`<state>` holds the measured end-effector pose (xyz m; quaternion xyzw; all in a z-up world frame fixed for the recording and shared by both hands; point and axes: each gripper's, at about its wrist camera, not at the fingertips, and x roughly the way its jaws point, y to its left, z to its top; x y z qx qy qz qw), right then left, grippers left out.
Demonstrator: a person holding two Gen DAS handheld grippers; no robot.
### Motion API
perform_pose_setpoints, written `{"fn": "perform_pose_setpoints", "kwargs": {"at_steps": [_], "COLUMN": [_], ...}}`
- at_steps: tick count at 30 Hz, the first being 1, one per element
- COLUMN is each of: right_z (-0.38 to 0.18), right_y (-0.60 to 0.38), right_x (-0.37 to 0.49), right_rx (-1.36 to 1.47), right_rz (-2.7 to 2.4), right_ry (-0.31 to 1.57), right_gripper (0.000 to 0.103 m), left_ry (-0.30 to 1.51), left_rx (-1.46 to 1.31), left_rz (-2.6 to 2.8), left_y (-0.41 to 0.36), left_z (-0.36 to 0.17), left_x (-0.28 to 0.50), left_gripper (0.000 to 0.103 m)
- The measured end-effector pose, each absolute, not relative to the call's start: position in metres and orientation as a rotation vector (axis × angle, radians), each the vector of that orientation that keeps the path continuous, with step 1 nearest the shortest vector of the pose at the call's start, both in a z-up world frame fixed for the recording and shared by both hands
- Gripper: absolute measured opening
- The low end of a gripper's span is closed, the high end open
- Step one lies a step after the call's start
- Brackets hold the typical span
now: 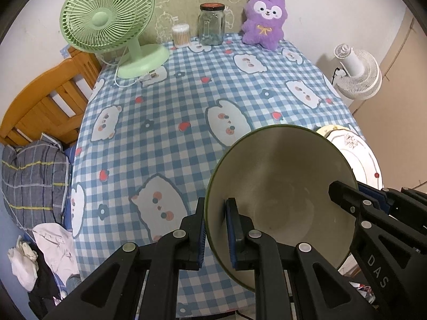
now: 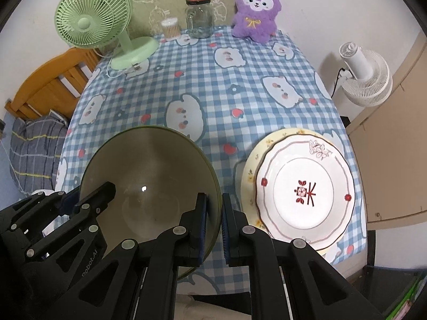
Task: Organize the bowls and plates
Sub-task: 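Lower the beige bowl into the stacked bowls with both grippers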
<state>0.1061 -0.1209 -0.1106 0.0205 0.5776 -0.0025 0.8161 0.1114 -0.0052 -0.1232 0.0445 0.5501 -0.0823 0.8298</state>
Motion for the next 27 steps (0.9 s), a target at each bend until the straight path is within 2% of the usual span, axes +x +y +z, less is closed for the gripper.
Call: {"fn": "perform_pose_setpoints", "kwargs": {"at_steps": [27], "right_z": [-0.142], "right_y": [-0.118], "right_x": [0.107], "right_rx": [0.034], "right_rz": [-0.035], "right_ry": [1.291], "right_gripper": [0.013], "left_ry": [1.210], "left_rx": [0.068], "left_rz": [-0.170], "left_y": [-0.002], "left_z": [-0.158], "left_x": [0.107], "left_gripper": [0.012]}}
